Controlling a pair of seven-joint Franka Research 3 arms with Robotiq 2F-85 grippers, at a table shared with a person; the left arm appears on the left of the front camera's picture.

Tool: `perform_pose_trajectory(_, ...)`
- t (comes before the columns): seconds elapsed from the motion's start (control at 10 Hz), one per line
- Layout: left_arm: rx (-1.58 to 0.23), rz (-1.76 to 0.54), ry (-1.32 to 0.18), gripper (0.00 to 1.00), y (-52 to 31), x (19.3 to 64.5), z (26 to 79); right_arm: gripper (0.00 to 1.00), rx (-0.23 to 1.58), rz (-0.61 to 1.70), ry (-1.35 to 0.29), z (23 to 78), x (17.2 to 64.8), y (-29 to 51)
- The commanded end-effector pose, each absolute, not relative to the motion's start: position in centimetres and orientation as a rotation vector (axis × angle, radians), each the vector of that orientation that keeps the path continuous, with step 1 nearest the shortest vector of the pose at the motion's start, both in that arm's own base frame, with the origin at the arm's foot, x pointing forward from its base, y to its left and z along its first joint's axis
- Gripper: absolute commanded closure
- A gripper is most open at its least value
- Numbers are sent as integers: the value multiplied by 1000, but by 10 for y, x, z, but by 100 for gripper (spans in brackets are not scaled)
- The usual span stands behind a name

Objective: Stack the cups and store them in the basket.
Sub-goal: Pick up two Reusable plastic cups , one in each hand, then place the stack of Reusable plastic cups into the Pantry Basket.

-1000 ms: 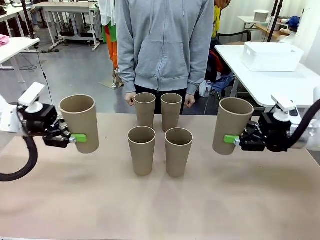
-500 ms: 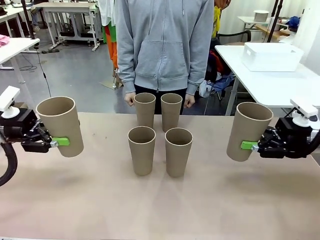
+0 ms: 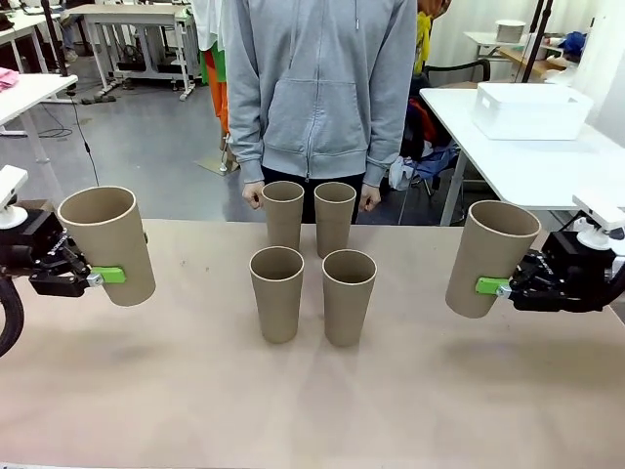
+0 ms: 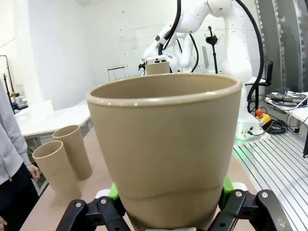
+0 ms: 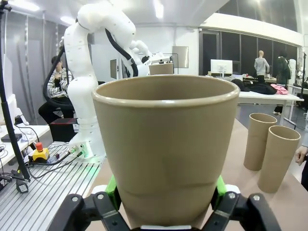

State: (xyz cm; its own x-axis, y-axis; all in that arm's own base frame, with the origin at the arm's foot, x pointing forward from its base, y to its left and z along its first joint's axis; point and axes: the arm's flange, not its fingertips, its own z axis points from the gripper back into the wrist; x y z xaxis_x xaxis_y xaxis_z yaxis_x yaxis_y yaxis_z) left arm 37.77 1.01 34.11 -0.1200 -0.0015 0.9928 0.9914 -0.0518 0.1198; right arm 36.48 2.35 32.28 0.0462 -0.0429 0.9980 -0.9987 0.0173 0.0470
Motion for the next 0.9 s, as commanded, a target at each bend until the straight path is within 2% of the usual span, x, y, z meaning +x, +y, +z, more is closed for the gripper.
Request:
perform_pose_trajectory(0.0, -1178, -1339, -1264, 16, 8, 376, 338, 16, 1228, 1141, -1216, 323, 367, 22)
perform_pose_trajectory(0.8, -1178, -1339, -1264, 16, 8, 376, 338, 16, 1228, 1141, -1216, 323, 367, 22)
